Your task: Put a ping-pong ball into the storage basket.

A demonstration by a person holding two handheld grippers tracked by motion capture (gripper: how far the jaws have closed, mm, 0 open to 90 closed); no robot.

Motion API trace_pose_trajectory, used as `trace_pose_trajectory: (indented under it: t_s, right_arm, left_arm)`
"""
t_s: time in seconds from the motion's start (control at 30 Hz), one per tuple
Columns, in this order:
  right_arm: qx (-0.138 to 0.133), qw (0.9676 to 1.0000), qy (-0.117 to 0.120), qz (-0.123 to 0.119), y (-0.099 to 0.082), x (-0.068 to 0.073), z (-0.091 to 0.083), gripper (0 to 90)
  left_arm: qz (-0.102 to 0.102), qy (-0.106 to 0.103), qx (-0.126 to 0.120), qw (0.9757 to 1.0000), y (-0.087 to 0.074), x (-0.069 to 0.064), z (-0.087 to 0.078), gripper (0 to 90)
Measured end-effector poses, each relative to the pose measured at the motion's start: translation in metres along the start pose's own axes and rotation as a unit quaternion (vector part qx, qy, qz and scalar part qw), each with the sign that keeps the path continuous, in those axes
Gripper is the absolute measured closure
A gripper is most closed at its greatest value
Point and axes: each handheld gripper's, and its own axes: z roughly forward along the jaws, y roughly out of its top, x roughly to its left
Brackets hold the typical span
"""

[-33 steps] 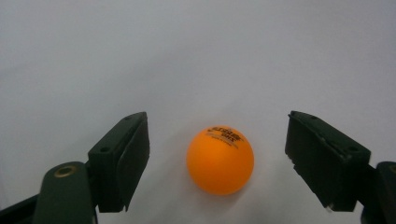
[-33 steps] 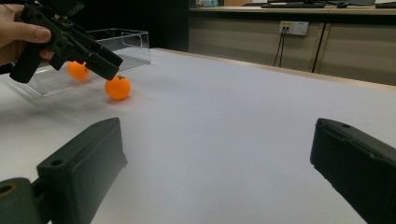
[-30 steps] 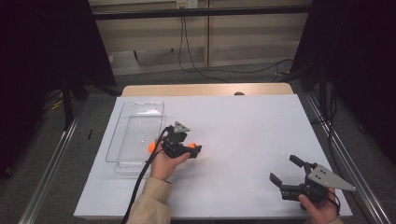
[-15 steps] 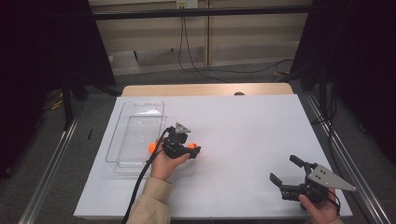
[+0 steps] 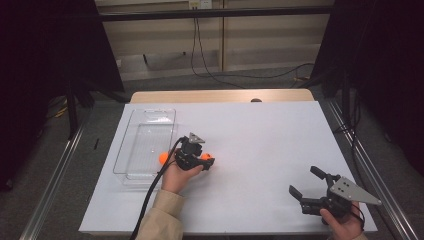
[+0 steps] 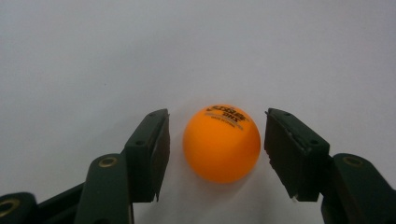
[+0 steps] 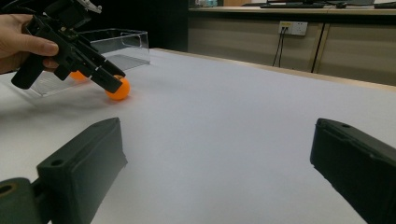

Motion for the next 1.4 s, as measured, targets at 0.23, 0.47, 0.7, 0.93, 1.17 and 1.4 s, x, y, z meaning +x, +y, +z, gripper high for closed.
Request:
trace_pose_trajectory:
  t_s: [0.23, 0.47, 0.7, 0.93, 1.17, 1.4]
  right_arm:
    - [-0.001, 1.0000, -0.001, 0.001, 0.0000, -0.0003, -0.0002, 2.9]
    - [0.000, 1.0000, -0.001, 0.003, 0.0000, -0.0003, -0.0005, 2.8]
    - [0.000, 1.0000, -0.001, 0.002, 0.0000, -0.0004, -0.0009, 2.8]
    - [-0.002, 1.0000, -0.002, 0.003, 0.0000, -0.0006, -0.0015, 2.9]
    - [0.000, 1.0000, -0.002, 0.001, -0.0002, -0.0009, -0.0015, 2.8]
    - [-0.001, 1.0000, -0.004, 0.000, -0.0003, -0.0011, -0.0018, 2.9]
  left_arm:
    - [0.002, -0.003, 0.006, 1.0000, -0.0012, 0.0012, 0.0032, 42.4]
    - [-0.003, -0.004, 0.009, 0.9999, -0.0019, 0.0020, 0.0045, 44.3]
    - [-0.005, -0.005, 0.009, 0.9999, -0.0022, 0.0014, 0.0056, 46.7]
    - [-0.004, -0.004, 0.012, 0.9999, -0.0023, 0.0017, 0.0068, 48.4]
    - [-0.003, -0.006, 0.016, 0.9999, -0.0028, 0.0022, 0.0085, 49.4]
    - [-0.002, -0.007, 0.016, 0.9998, -0.0027, 0.0022, 0.0086, 50.7]
